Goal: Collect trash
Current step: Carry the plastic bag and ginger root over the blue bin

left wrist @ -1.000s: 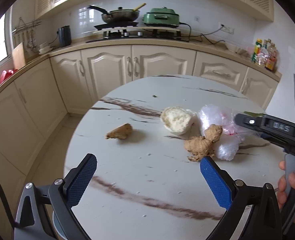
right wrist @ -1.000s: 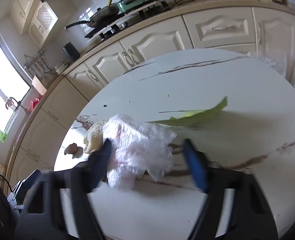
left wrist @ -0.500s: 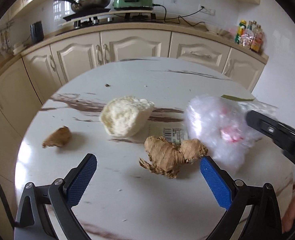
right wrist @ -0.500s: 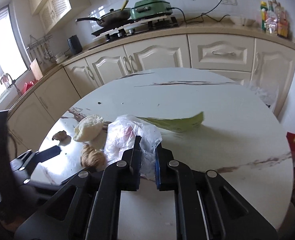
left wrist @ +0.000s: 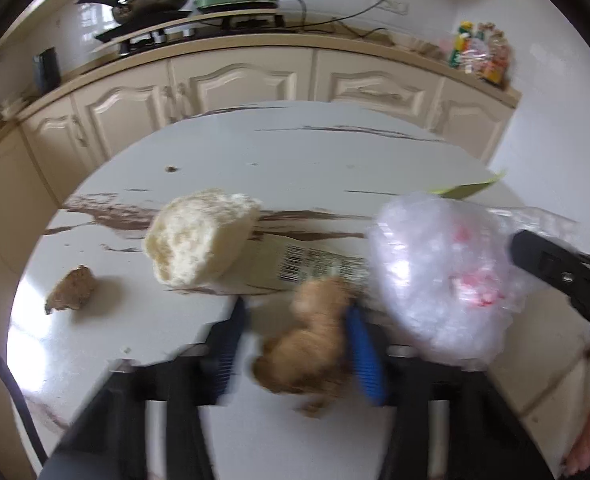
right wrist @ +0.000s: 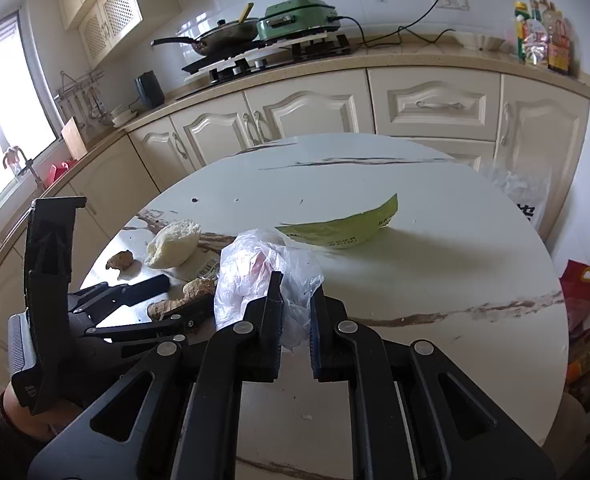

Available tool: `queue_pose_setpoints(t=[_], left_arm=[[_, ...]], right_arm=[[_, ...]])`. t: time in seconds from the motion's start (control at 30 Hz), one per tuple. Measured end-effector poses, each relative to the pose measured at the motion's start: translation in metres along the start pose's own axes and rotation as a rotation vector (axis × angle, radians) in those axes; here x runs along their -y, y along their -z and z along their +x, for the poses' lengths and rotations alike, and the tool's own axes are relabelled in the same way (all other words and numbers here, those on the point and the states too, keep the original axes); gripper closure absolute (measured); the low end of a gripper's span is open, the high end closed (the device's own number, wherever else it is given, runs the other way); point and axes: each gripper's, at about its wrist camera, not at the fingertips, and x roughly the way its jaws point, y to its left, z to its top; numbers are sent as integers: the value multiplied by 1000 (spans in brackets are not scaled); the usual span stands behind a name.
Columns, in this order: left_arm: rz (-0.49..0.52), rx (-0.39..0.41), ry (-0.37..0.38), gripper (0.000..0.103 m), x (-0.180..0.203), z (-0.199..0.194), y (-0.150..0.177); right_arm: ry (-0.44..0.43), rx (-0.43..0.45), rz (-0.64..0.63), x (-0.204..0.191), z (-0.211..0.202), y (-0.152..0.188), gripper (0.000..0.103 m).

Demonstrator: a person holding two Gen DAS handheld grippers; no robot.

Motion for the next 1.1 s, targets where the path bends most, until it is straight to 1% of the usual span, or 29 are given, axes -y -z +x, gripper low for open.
queue_pose_setpoints(t=[0.07,0.13,0.2,0.33,0.5,0.6,0.67,0.73,0.8,0.9,1.03,1.1], left_arm=[[1,0,11,64,-3,-1,2],[-21,6,27,64,-9,-4,5],[-41,24,50,64,-17,-12,8],[-41,76,73,64,-21,-36,12],[-31,162,87,64,-24,-84,17],[-15,201,94,64,-33,-114,28],[-12,235,72,64,-42,-136,39],[-17,252,52,64,-55,-154,51],[-32,268,40,64,-68,-171,64],[-61,283,3,64,-98,-199,89],[-136,290,-69,64,-153,-229,129],[-176,280,-107,64,-181,-239,150]], right_arm=[[-4,6,-2,0,-3,2,92],[-5,16,-7,-2,-7,2,92],[-4,27,-12,-4,-11,2,92],[-9,55,-23,-12,-25,1,93],[-19,104,-57,-35,-49,-4,93],[-24,137,-83,-53,-66,-7,93],[-29,161,-97,-66,-79,-9,93],[-42,185,-117,-85,-93,-9,93],[-60,189,-140,-102,-99,-10,93],[-112,184,-196,-143,-103,-6,93],[-216,144,-280,-213,-93,9,93],[-251,115,-330,-248,-82,19,93]])
